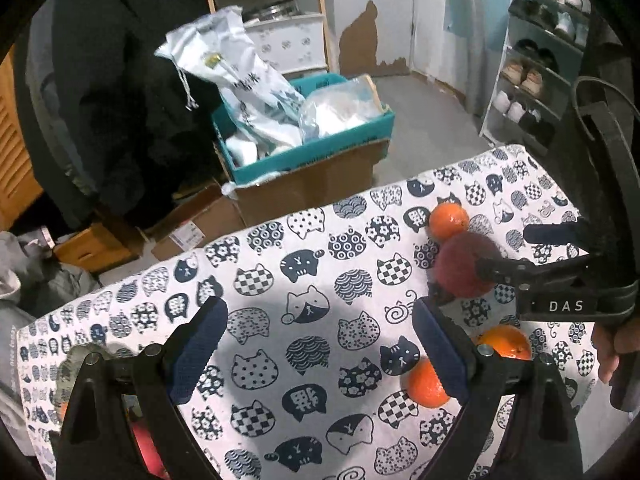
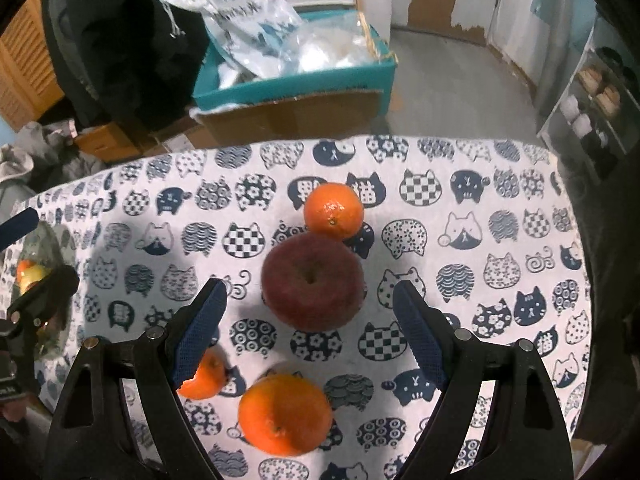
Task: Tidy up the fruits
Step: 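Close the right gripper on the second red apple, then close the left gripper on a mandarin while the right gripper holds the apple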
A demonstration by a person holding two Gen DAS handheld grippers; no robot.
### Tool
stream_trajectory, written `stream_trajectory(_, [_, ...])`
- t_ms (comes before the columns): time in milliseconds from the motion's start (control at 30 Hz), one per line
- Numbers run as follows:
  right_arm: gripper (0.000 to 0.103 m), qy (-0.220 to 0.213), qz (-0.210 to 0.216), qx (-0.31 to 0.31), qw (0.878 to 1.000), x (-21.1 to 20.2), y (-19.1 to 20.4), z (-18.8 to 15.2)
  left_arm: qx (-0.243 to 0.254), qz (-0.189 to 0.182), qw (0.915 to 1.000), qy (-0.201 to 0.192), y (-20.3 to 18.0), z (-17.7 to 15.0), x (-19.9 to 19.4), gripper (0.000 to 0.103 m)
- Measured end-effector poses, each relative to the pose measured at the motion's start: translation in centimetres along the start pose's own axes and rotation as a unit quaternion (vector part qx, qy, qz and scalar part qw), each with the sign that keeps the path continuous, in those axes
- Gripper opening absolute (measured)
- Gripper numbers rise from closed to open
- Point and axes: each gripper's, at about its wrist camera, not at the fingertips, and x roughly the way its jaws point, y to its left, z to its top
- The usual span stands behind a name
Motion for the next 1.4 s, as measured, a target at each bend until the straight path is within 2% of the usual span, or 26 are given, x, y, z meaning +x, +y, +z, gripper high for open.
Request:
stream_trajectory(267, [0.084, 0.036, -0.009, -0.006, 0.999, 3.9, -0.3, -0.1, -0.001, -0.007, 0.9994, 0.032, 0.4, -0.4, 3.2, 0.095])
stream_trajectory(600, [0.084, 0.048, -0.007, -0.008, 0.999, 6.5, 0.0, 0.0, -0.003, -0.014, 0.9985, 0.052, 0.9, -1.1, 4.3, 0.095])
stream_trajectory(667, [0.081, 0.050, -0.004, -0.008, 0.999, 6.8, 0.1, 0.1, -0.001, -0.017, 0.9985, 0.052, 0.8, -1.3, 4.2, 0.095])
stream_trajectory(700, [0.076, 0.051, 0.000, -0.009, 0.999, 6.9, 0.1, 0.1, 0.000, -0.018, 0.9985, 0.052, 0.7, -1.3, 4.1, 0.095])
stream_trajectory(833, [0.075, 0.050, 0.000, -0.011, 0.999, 7.2, 0.2, 0.2, 0.003, -0.031, 0.9980, 0.055, 0.4, -1.6, 3.8, 0.095])
stream_trajectory(1100, [0.075, 0.024, 0.006, 0.004, 1.000, 5.0, -0.5, -0.6, 0.015, -0.079, 0.9943, 0.069, -1.7, -2.4, 3.6, 0.095])
stream_trajectory(1400, [0.075, -0.001, 0.001, 0.041, 0.999, 0.7, -3.1, -2.6, 0.046, -0.098, 0.9903, 0.087, -4.4, -4.2, 3.9, 0.095])
